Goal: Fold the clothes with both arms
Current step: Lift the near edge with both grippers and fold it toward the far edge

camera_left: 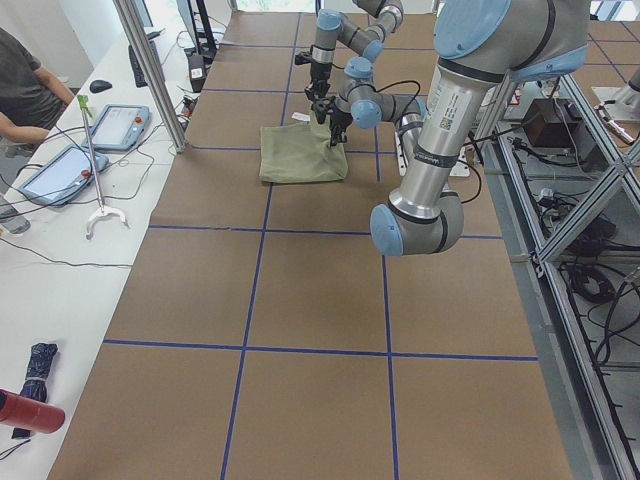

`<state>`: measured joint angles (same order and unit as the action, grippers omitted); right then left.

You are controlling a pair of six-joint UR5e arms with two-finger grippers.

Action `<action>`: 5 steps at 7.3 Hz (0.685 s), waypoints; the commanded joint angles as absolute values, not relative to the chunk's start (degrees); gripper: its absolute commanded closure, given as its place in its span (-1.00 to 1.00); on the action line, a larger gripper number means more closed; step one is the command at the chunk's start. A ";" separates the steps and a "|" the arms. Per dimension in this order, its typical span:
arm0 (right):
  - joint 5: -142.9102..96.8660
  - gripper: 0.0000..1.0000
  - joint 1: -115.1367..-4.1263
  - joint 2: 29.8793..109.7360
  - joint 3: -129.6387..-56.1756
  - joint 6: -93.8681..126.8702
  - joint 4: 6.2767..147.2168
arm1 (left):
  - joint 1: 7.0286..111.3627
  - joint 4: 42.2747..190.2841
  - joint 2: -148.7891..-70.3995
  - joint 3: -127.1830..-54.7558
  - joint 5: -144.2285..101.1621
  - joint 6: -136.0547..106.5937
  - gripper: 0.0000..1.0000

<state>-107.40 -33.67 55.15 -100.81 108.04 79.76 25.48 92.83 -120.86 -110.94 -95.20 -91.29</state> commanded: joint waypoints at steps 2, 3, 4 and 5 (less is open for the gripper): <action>-107.58 1.00 -35.94 50.72 -92.82 108.11 77.61 | 30.40 101.33 -122.86 -100.83 -95.45 -90.44 1.00; -107.75 1.00 -36.82 50.54 -92.12 108.11 77.61 | 31.72 101.42 -124.00 -98.72 -97.36 -90.35 1.00; -108.01 1.00 -37.44 49.32 -89.85 108.11 77.61 | 32.08 101.51 -125.14 -97.05 -97.64 -90.00 1.00; -108.19 1.00 -37.88 48.44 -88.08 108.11 77.52 | 32.25 101.43 -125.42 -96.77 -97.65 -89.56 1.00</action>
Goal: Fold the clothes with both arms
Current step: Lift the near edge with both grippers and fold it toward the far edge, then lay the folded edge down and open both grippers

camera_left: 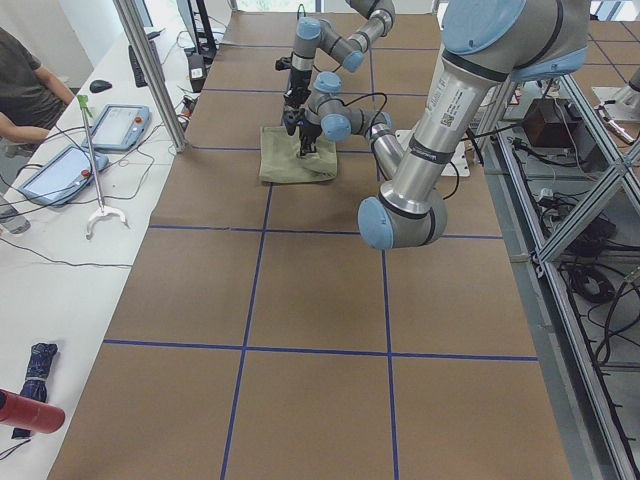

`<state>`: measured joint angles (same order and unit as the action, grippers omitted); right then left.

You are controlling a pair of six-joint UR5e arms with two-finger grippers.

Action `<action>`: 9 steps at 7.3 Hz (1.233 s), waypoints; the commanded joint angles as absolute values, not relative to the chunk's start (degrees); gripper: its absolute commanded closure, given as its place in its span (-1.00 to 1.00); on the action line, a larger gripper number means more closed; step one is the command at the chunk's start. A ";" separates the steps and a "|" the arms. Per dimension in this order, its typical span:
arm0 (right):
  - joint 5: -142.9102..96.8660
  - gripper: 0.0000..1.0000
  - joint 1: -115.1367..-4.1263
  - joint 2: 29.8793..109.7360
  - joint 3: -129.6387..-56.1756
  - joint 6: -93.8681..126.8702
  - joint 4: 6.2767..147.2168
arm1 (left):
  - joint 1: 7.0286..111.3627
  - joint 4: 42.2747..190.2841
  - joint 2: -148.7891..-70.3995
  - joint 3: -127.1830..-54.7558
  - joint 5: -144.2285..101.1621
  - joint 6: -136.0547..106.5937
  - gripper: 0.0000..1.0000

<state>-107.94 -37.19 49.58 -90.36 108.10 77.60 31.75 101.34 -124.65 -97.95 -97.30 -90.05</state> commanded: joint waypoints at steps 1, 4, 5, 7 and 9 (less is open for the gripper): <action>-108.19 1.00 -38.40 47.04 -85.98 107.84 76.82 | 32.86 101.43 -125.85 -96.25 -97.65 -89.47 1.00; -108.11 -0.98 -40.60 40.35 -72.02 106.10 72.89 | 39.35 109.36 -134.09 -77.78 -97.38 -84.77 -0.96; -108.28 -1.00 -42.17 40.34 -69.11 105.56 69.82 | 43.99 110.82 -134.29 -74.82 -97.56 -80.64 -1.00; -108.37 -1.00 -44.64 40.25 -65.58 100.92 68.38 | 48.32 110.83 -133.60 -73.65 -98.78 -73.77 -1.00; -116.48 -1.00 -50.15 41.04 -65.74 90.42 68.99 | 50.88 110.66 -131.33 -75.48 -106.31 -69.02 -1.00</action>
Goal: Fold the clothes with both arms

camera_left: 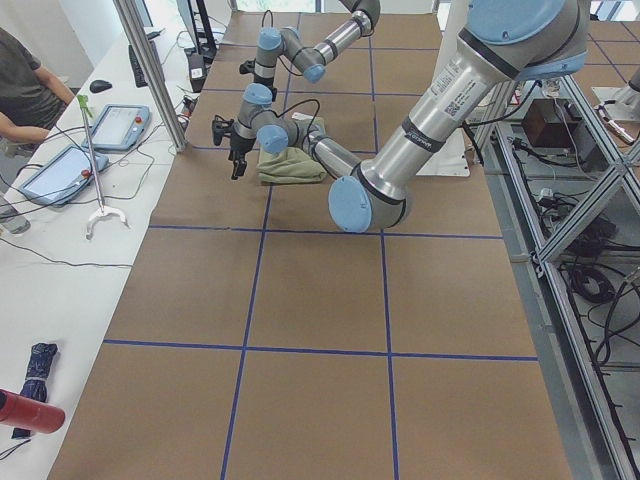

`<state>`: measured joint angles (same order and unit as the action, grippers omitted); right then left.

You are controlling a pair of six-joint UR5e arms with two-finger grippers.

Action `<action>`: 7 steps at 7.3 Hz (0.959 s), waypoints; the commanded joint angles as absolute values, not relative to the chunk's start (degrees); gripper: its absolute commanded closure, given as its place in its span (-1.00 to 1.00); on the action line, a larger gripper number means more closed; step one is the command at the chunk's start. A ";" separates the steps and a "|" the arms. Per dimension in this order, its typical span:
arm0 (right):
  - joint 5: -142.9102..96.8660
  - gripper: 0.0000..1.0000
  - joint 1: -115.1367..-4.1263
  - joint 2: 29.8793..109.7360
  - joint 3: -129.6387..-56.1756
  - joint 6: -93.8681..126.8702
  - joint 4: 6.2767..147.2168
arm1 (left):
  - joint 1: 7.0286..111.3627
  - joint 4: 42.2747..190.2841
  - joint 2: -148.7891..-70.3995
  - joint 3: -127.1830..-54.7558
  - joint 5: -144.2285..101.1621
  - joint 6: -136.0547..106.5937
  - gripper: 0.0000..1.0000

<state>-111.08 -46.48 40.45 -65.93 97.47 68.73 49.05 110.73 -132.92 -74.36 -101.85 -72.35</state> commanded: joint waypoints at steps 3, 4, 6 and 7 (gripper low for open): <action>-126.47 -1.00 -63.42 52.34 -71.33 60.50 73.44 | 55.62 109.95 -113.19 -95.91 -111.35 -54.37 -1.00; -126.56 -1.00 -67.11 57.17 -75.63 46.72 78.87 | 57.81 109.78 -107.72 -100.24 -111.44 -48.40 -1.00; -129.79 -1.00 -74.06 69.20 -83.30 29.17 82.34 | 67.17 106.28 -99.35 -104.76 -113.97 -25.47 -1.00; -131.99 -1.00 -77.48 73.96 -84.45 20.57 82.44 | 73.59 104.78 -97.05 -103.90 -118.17 -12.70 -1.00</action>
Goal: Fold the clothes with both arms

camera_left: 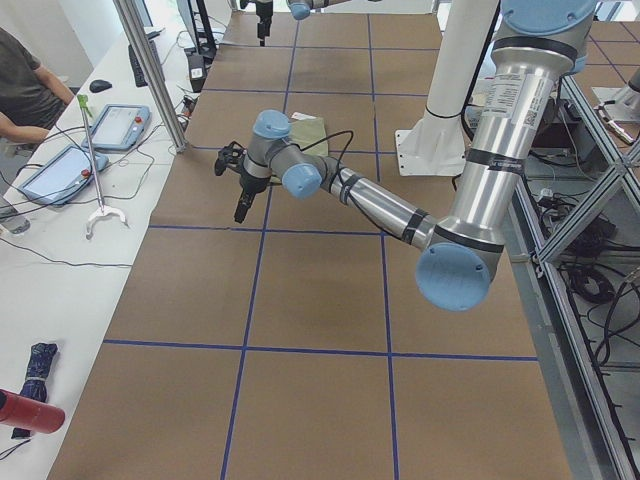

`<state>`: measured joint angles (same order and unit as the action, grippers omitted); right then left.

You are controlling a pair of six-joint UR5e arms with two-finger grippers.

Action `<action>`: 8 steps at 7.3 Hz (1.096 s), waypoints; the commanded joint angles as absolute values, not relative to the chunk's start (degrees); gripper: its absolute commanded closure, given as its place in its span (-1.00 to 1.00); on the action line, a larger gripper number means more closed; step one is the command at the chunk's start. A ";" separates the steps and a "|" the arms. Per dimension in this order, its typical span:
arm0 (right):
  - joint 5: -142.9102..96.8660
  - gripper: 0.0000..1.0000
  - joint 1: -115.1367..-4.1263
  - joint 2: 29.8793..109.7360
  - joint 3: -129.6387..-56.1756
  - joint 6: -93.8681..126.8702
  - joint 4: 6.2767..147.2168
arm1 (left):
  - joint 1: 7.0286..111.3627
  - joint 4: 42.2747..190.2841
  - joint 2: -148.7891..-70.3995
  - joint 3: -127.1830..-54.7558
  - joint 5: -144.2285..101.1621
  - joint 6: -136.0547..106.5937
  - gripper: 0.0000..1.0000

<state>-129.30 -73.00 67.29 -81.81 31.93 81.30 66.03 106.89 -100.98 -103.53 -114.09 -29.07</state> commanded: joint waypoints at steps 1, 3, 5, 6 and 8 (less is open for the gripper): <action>-132.97 -1.00 -80.30 77.48 -85.33 13.00 82.70 | 78.35 104.59 -94.77 -102.76 -118.73 -3.00 -1.00; -136.37 -1.00 -86.27 84.86 -85.96 1.17 82.62 | 83.57 104.76 -90.01 -103.44 -124.42 0.88 -1.00; -136.15 -1.00 -86.40 87.18 -86.39 0.61 82.62 | 83.41 105.12 -87.39 -100.65 -119.74 1.23 -1.00; -136.23 -1.00 -87.35 89.10 -87.61 1.57 82.70 | 83.58 105.90 -86.15 -98.02 -119.45 1.93 -1.00; -136.23 -1.00 -88.85 90.52 -88.59 1.58 83.49 | 84.55 99.89 -85.35 -96.94 -123.45 1.93 -1.00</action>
<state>-136.25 -87.73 89.43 -88.00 1.50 83.05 84.06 103.69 -86.05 -97.75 -120.63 1.82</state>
